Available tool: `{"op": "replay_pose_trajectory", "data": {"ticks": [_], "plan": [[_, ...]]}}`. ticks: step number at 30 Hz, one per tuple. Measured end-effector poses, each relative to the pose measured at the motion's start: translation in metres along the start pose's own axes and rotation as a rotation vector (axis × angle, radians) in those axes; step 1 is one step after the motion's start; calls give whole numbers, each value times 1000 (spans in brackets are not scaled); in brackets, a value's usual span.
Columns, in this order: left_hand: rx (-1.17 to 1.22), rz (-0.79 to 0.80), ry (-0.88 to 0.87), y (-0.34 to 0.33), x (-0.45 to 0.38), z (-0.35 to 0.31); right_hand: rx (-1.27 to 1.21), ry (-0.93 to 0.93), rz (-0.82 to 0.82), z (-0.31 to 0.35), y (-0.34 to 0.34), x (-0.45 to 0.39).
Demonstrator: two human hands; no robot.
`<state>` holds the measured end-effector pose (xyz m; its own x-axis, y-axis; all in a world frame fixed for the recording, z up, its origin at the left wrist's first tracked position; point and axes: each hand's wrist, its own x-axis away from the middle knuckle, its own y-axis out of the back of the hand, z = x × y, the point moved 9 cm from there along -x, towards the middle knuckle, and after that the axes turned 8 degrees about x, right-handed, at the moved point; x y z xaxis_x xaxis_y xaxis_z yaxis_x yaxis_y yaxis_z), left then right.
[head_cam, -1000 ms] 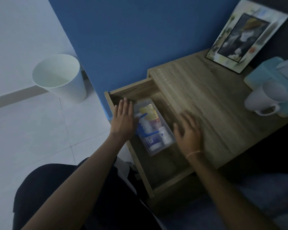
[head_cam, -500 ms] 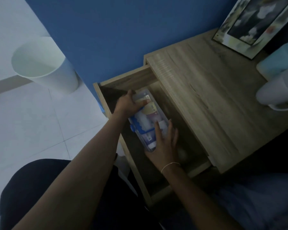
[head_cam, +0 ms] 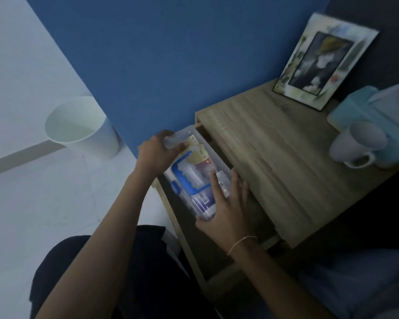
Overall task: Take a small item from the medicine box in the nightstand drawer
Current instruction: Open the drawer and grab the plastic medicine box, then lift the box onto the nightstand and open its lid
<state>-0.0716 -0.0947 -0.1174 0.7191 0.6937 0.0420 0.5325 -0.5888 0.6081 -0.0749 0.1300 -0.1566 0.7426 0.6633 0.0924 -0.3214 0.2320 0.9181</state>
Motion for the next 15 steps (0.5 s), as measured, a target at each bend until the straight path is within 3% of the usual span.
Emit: {"op": "replay_pose_trajectory", "data": {"ticks": [7, 15], "plan": [[-27, 49, -115, -8, -15, -78, -121, -8, 11, -34, 65, -19], [-7, 67, -158, -8, -22, -110, -100, -33, -19, -42, 85, -20]]}}
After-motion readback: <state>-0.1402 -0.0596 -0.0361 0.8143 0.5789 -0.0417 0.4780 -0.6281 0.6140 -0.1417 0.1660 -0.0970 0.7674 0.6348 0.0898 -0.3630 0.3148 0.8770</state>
